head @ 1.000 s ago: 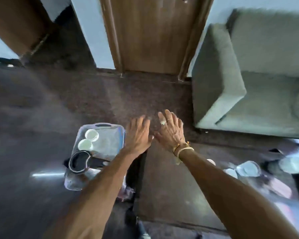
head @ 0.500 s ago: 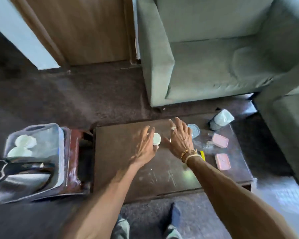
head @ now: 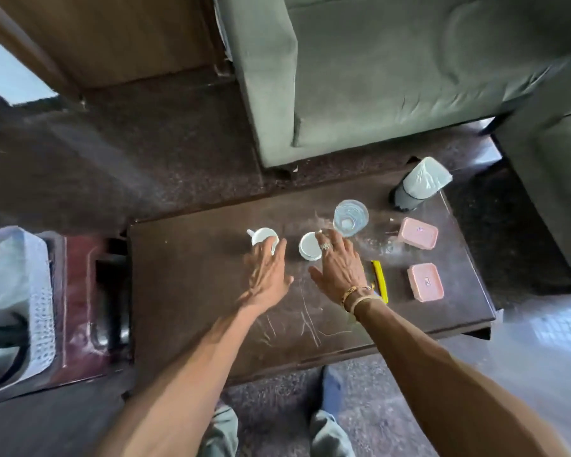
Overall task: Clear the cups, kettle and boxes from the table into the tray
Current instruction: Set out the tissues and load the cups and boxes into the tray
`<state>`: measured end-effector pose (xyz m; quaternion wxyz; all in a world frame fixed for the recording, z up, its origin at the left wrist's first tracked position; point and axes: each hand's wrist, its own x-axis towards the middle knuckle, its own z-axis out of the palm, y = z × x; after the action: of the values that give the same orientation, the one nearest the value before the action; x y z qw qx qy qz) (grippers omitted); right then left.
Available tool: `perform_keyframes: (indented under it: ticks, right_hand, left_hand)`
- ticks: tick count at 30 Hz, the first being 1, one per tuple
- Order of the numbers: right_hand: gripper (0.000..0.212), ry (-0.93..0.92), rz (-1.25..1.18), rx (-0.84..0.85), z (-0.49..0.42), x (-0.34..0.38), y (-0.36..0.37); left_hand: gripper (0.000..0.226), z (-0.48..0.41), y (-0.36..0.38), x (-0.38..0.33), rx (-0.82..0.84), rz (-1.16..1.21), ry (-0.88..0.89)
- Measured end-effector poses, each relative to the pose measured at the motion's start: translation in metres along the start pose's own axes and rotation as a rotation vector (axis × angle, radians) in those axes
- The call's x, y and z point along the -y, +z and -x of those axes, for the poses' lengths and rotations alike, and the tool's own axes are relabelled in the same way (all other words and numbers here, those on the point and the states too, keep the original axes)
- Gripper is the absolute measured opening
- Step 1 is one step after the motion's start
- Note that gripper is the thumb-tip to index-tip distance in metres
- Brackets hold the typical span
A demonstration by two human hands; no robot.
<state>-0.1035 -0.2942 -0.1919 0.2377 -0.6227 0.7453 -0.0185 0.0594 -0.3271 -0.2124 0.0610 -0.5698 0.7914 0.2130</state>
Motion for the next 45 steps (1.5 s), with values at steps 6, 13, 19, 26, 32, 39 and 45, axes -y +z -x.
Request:
perform_keyframes:
  ticks: [6, 13, 19, 26, 32, 39, 45]
  right_hand:
    - [0.077, -0.004, 0.059, 0.090, -0.045, -0.002, 0.049]
    - [0.071, 0.092, 0.130, 0.074, -0.079, -0.002, 0.082]
    - [0.067, 0.109, 0.116, 0.092, -0.085, -0.007, 0.096]
    - [0.057, 0.041, 0.146, 0.099, -0.077, 0.025, 0.084]
    - [0.066, -0.131, 0.130, 0.128, -0.078, 0.110, 0.045]
    - [0.057, -0.296, 0.072, 0.123, -0.102, 0.278, -0.017]
    - [0.067, -0.483, 0.040, 0.088, -0.107, 0.443, -0.035]
  left_hand:
    - [0.086, -0.031, 0.028, 0.024, -0.029, -0.071, -0.009]
    - [0.104, -0.067, 0.054, 0.047, 0.084, -0.041, -0.082]
    - [0.075, -0.083, 0.048, 0.051, 0.057, -0.115, -0.079]
    - [0.038, -0.066, 0.015, 0.061, 0.092, 0.091, -0.101]
    - [0.060, -0.025, -0.061, 0.118, 0.042, 0.163, -0.158]
    - [0.066, 0.031, -0.191, 0.240, -0.111, 0.137, -0.260]
    - [0.061, 0.084, -0.280, 0.367, -0.288, 0.116, -0.353]
